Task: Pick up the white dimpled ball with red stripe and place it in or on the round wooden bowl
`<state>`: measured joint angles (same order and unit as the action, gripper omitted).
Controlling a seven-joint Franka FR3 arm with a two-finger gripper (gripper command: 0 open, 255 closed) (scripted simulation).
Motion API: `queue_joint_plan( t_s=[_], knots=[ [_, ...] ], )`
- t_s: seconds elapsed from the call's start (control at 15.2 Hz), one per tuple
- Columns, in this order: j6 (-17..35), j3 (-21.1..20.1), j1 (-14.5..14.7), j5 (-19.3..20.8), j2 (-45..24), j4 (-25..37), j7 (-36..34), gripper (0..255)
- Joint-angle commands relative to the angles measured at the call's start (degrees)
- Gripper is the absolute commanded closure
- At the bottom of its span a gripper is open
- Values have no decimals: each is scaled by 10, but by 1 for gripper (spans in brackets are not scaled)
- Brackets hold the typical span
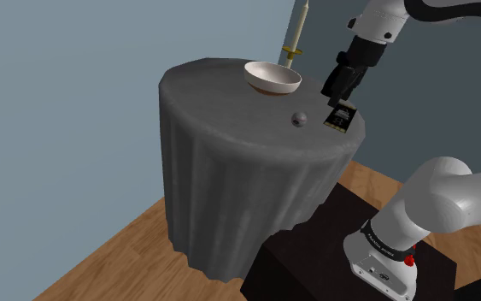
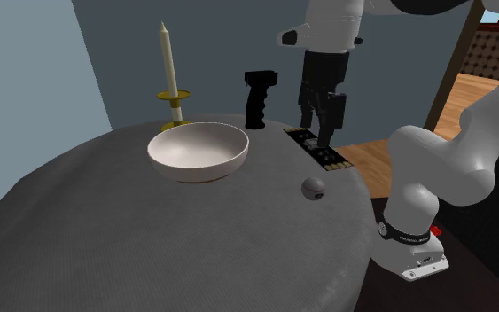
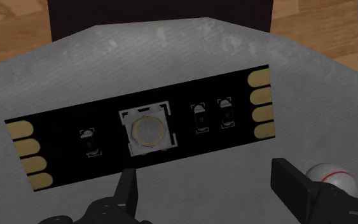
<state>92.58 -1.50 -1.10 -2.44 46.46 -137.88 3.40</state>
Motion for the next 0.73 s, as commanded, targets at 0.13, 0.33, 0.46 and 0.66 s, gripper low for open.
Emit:
queue_joint_plan(
  t_s=[0.13, 0.33, 0.46, 0.66],
  knots=[
    [12, -14, 12, -27, -10, 2, -18, 0],
    [31, -35, 30, -66, -28, 9, -44, 0],
    [45, -49, 41, -91, -42, 15, -60, 0],
    [61, -63, 52, -116, -58, 24, -76, 0]
  ],
)
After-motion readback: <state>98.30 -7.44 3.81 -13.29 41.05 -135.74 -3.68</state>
